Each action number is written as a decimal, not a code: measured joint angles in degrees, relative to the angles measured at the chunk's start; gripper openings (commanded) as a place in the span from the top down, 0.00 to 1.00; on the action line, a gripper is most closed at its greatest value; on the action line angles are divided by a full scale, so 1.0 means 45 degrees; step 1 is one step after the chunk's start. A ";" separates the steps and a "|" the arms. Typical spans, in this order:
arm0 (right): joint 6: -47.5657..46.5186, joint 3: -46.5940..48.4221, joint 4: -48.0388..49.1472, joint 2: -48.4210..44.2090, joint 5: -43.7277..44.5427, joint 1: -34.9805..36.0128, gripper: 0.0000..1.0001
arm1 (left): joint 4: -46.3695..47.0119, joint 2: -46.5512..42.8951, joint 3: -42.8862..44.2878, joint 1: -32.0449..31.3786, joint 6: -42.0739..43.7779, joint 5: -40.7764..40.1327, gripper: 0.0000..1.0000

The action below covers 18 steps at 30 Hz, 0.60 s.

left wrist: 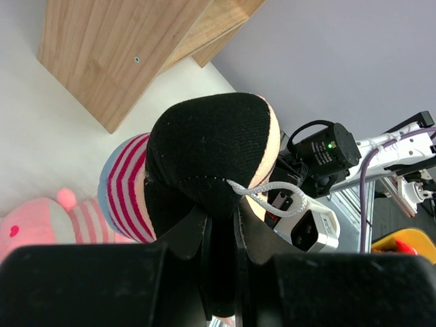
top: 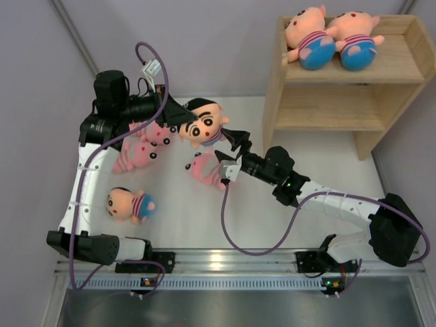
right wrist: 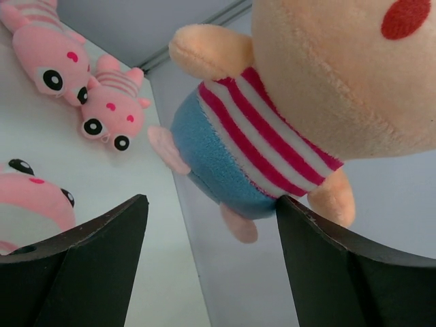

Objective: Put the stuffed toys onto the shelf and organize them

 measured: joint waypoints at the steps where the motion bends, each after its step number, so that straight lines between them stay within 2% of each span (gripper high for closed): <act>1: 0.0121 0.0015 0.0155 0.0102 0.0034 0.0019 0.25 | -0.0010 0.0005 0.0000 0.0000 -0.0015 0.0000 1.00; 6: 0.0792 0.0087 0.0884 0.0355 0.0194 0.0073 0.32 | -0.0005 0.0005 0.0000 0.0000 -0.0024 0.0010 1.00; 12: 0.1982 0.0340 0.1005 0.0355 0.0175 0.0146 0.50 | -0.0005 0.0005 -0.0010 0.0000 -0.0024 0.0019 1.00; 13: 0.2205 0.0442 0.0937 0.0355 0.0165 0.0151 0.67 | 0.0000 0.0005 -0.0015 0.0000 -0.0029 0.0015 1.00; 16: 0.2827 0.0840 0.0612 0.0345 0.0034 0.0214 0.87 | 0.0000 0.0005 -0.0024 0.0000 -0.0029 0.0019 1.00; 18: 0.3249 0.1001 0.0364 0.0325 -0.0019 0.0243 0.94 | 0.0000 0.0005 -0.0024 0.0000 -0.0024 0.0019 1.00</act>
